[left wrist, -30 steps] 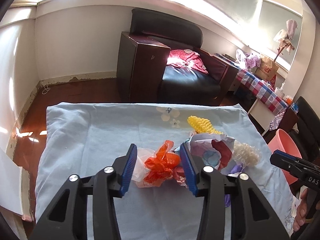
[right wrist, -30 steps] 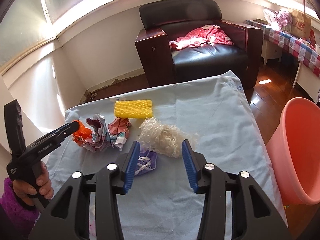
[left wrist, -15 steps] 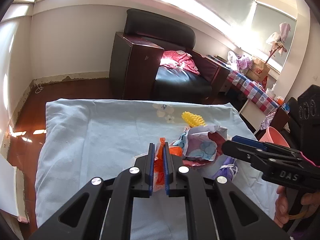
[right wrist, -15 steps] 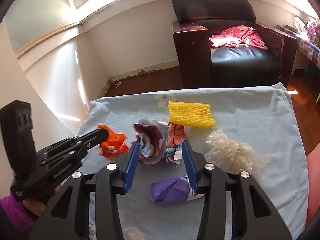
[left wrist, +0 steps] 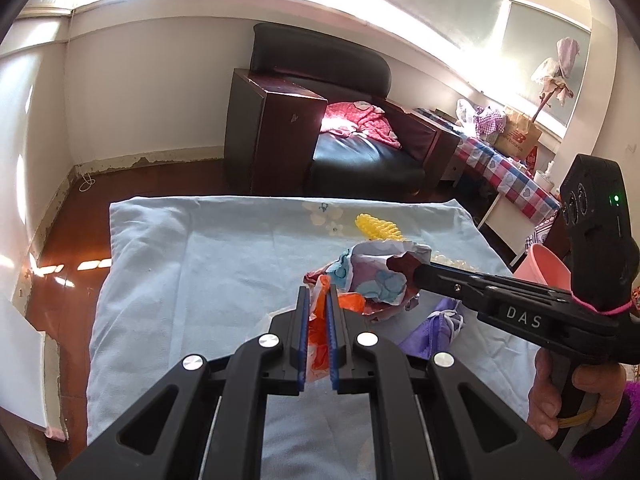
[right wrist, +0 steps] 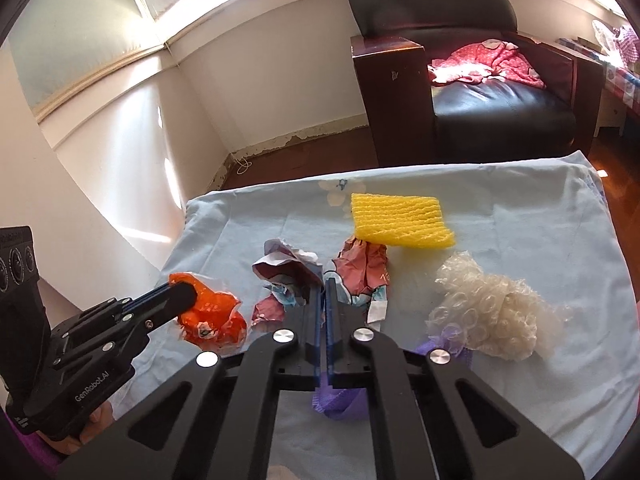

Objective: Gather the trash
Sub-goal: 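Carry the orange bag and patterned paper over the pink bucket with both grippers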

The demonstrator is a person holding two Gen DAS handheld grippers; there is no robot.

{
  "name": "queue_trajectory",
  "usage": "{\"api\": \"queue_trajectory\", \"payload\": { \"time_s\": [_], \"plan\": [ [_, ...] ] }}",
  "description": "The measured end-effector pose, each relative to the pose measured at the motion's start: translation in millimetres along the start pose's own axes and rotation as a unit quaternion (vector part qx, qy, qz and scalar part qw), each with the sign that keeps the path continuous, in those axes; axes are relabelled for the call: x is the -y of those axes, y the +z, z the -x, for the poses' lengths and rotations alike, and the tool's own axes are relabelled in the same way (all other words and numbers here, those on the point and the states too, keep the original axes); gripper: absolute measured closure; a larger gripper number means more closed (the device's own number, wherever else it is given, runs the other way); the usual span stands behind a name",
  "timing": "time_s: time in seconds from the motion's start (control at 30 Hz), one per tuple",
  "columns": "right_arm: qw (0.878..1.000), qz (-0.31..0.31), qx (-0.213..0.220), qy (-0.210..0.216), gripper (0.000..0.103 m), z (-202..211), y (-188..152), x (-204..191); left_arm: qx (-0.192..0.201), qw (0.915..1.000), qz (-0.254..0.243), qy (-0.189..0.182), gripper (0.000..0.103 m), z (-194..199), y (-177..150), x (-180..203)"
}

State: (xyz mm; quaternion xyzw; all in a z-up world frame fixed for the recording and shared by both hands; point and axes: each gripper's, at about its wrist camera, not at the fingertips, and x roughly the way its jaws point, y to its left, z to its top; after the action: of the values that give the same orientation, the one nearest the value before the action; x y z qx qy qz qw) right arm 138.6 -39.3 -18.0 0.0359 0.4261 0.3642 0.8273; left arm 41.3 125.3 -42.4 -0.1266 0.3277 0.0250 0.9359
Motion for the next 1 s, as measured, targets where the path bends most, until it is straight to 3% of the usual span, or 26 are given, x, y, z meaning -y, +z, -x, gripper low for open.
{"api": "queue_trajectory", "payload": {
  "time_s": [0.47,0.73,1.0],
  "plan": [
    [0.998,0.010,0.062,-0.011,0.101,101.3,-24.9,-7.3,0.051,0.9986,0.002,-0.015,0.096,68.9,-11.2,32.2],
    [0.995,-0.013,0.094,-0.030,0.101,140.6,-44.0,-0.9,0.060,0.9969,-0.036,-0.037,0.096,89.7,-8.7,64.3],
    [0.994,-0.005,0.096,-0.055,0.101,163.2,-44.7,-6.1,0.076,0.9951,-0.018,-0.061,0.096,107.1,-21.1,72.5]
  ]
}}
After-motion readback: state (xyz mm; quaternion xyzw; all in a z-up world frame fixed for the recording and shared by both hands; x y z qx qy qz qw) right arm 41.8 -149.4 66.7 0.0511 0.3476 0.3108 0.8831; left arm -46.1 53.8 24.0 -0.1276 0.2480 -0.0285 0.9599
